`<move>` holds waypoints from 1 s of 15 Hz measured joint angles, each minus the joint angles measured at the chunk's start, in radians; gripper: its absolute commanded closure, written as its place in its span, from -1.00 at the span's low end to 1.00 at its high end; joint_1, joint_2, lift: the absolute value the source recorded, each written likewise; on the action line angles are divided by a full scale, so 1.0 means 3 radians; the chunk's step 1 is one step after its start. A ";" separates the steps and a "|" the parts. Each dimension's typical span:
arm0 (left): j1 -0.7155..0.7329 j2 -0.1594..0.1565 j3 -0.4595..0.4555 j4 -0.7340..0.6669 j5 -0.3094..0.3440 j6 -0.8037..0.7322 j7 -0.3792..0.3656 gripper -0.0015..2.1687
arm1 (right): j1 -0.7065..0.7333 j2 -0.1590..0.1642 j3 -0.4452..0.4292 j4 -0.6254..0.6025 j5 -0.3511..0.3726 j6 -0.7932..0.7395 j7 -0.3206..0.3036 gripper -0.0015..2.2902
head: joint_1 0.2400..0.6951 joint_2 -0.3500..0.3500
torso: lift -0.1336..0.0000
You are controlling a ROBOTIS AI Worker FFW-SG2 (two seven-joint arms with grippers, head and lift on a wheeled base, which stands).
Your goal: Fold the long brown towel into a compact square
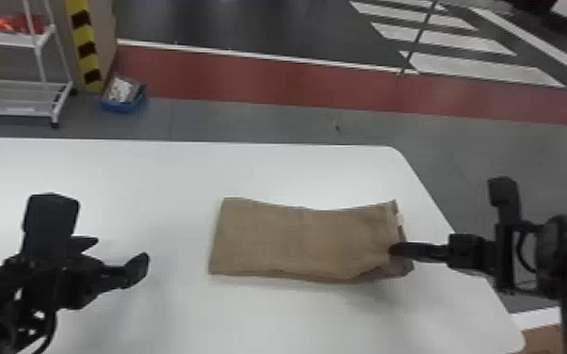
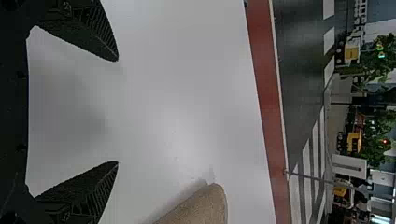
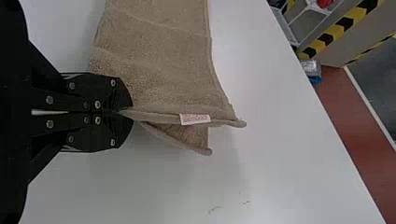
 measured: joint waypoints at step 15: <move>0.0074 0.0000 0.0129 -0.0068 0.0002 0.0009 -0.0024 -0.91 | -0.0724 0.0093 0.1136 -0.0085 0.0375 0.0000 0.0005 0.43 | 1.00 -0.35 | -0.85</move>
